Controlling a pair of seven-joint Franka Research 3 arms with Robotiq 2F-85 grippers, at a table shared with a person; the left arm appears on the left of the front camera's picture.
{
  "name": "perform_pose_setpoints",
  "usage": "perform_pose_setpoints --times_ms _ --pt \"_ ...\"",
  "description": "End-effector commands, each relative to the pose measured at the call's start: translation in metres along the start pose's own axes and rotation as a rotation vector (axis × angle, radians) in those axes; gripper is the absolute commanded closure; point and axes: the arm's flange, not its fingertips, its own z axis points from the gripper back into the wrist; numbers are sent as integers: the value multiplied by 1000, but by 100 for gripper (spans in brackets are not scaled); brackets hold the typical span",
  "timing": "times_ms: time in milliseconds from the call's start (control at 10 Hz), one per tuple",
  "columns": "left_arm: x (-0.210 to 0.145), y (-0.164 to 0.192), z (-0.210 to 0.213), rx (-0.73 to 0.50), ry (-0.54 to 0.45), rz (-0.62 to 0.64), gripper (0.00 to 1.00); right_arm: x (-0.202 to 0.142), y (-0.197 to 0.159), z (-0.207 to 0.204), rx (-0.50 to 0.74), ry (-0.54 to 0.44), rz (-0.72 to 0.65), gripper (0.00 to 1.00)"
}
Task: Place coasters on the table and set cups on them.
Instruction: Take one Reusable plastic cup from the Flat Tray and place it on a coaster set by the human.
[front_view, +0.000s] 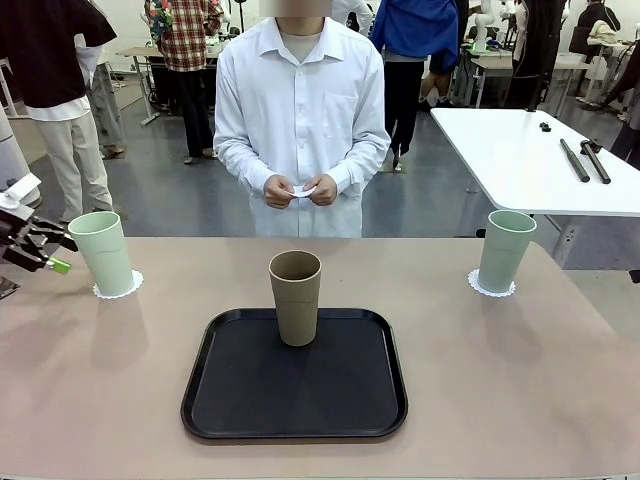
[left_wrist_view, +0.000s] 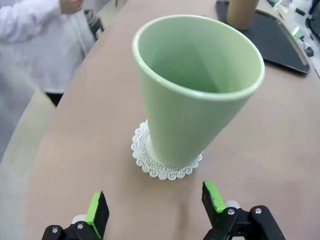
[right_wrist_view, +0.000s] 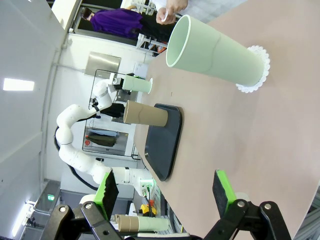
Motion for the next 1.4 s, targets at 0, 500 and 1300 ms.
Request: perform_pose_setpoints --times_ms 0,500,1300 --pt "36 -29 3 10 139 113 0 1 2 -1 -3 2 -14 0" --pt "135 -111 55 323 454 292 0 1 2 -1 -3 2 -14 0" --pt "189 -207 69 344 591 236 0 1 2 -1 -3 2 -14 0"
